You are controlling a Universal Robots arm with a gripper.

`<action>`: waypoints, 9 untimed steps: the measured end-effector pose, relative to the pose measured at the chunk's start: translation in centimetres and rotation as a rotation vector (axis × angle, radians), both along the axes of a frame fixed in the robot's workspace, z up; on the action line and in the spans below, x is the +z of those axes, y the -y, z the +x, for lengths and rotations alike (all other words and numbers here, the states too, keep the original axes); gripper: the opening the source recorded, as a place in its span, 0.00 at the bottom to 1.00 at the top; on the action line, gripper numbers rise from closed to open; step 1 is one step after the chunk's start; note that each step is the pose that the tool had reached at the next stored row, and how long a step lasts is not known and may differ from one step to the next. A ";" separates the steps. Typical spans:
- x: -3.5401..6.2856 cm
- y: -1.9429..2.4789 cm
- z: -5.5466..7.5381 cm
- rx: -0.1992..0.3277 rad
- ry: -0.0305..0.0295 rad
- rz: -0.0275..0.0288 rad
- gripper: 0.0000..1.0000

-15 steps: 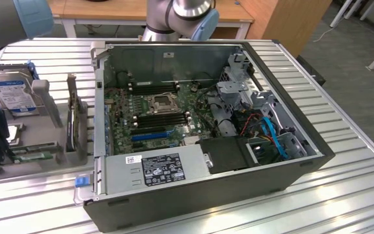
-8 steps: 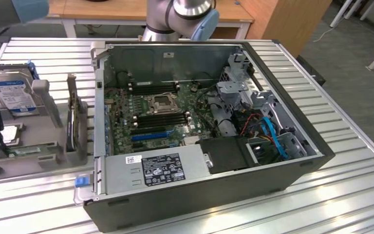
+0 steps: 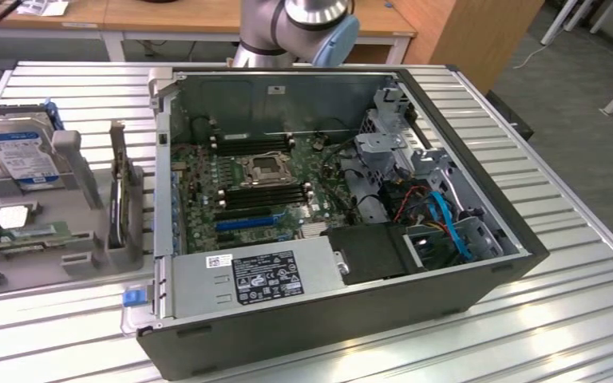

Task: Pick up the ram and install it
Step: 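Pick up the ram and move it above insertion slot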

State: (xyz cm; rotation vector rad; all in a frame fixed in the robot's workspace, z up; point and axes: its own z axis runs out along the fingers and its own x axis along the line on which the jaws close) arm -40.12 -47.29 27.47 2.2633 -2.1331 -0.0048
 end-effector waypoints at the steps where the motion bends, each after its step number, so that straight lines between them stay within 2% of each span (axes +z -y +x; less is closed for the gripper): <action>1: 0.41 0.00 0.0 0.000 0.0001 0.0000 0.13; 9: 4.01 0.00 0.0 0.000 0.0000 -0.0002 0.13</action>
